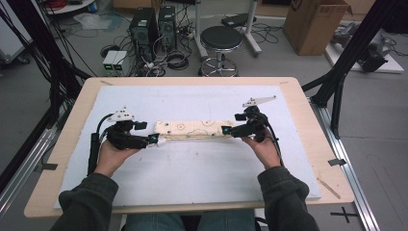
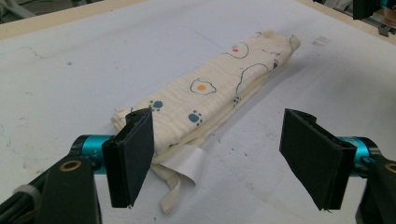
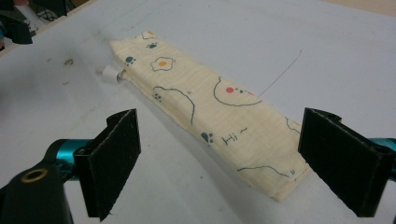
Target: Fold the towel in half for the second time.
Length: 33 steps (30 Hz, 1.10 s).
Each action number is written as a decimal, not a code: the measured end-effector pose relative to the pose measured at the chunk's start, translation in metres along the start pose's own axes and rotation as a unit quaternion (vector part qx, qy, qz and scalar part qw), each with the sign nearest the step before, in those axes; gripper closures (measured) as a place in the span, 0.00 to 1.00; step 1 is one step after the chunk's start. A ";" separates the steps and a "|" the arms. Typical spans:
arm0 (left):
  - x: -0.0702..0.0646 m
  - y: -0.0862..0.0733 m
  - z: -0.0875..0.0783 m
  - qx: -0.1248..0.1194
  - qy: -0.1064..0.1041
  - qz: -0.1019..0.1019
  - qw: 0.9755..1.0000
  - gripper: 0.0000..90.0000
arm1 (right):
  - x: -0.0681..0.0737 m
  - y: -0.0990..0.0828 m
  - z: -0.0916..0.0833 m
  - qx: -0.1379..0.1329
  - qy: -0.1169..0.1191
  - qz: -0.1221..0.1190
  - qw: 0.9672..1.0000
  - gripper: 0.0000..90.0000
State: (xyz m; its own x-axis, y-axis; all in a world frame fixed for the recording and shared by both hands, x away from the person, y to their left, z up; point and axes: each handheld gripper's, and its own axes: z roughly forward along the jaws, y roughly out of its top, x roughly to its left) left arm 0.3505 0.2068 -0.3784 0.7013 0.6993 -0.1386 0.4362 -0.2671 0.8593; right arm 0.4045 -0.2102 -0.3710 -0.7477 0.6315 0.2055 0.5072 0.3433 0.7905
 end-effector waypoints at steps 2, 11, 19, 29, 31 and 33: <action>0.000 -0.003 0.000 0.002 0.001 -0.002 1.000 0.30 | 0.001 0.000 -0.001 -0.002 -0.001 -0.002 1.000 0.14; -0.002 -0.009 -0.006 0.001 0.005 0.000 1.000 0.29 | 0.006 -0.001 -0.004 0.005 0.000 -0.007 1.000 0.14; -0.005 -0.012 -0.010 -0.005 0.002 0.002 1.000 0.29 | 0.011 -0.005 -0.008 -0.005 0.002 -0.018 1.000 0.14; -0.006 -0.022 -0.015 -0.006 0.000 -0.005 1.000 0.29 | 0.010 -0.022 -0.013 -0.009 0.001 -0.011 1.000 0.14; -0.007 -0.023 -0.017 -0.008 -0.001 -0.005 1.000 0.29 | 0.010 -0.025 -0.015 -0.009 0.000 -0.008 1.000 0.14; -0.008 -0.024 -0.018 -0.008 0.000 -0.004 1.000 0.28 | 0.010 -0.027 -0.015 -0.009 0.001 -0.007 1.000 0.14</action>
State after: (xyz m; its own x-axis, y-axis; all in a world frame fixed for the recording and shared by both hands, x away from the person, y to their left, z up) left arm 0.3241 0.2200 -0.3890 0.6980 0.7012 -0.1457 0.4330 -0.2512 0.8657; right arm 0.3768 -0.2241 -0.3818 -0.7555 0.6251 0.1960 0.4891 0.3392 0.8036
